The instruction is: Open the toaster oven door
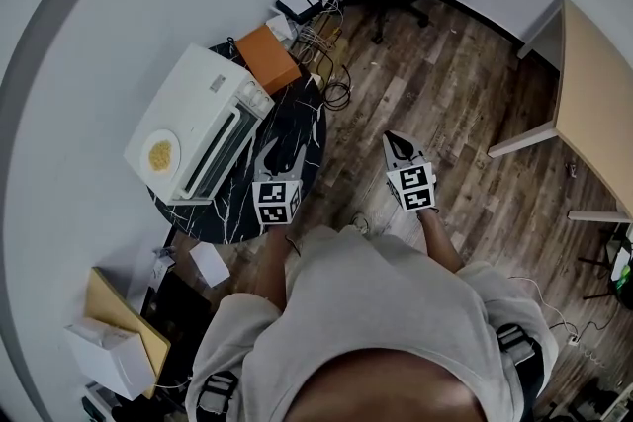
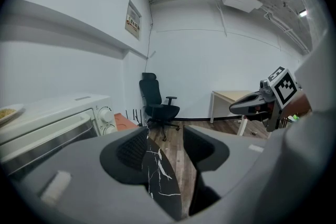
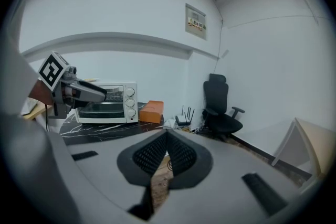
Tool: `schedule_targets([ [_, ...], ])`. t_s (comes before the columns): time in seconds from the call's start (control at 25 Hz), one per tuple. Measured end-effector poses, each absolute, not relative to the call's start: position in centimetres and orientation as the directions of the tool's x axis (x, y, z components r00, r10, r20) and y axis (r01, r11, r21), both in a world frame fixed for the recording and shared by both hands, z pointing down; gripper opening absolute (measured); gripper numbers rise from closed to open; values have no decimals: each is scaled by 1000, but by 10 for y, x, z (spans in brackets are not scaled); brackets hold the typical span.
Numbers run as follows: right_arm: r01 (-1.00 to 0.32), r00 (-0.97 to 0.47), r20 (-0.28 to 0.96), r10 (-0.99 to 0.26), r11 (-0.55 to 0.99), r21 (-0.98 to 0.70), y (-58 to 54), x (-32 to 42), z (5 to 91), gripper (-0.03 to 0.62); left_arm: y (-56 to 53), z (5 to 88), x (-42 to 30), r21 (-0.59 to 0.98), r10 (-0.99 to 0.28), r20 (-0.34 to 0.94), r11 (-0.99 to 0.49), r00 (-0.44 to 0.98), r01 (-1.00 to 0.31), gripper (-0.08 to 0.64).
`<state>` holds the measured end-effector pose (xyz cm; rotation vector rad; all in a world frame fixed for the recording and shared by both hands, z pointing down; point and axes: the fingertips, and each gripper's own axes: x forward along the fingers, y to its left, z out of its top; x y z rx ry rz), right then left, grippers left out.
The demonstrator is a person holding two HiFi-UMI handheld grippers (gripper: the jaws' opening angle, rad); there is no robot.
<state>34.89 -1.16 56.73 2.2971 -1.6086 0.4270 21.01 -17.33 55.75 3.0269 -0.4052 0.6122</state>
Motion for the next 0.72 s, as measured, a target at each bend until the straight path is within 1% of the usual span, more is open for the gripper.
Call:
schedule_targets([
  [0.44,-957,286,435,-854,-281,76,-33,346,572,14,-186,565,206,-12,-270,395,-957,878,-288,221],
  [0.72,-976,217,440,-871,-197,92,-75,332,575,14,-205,565,186,2,-322,376,-937,869,-348,221],
])
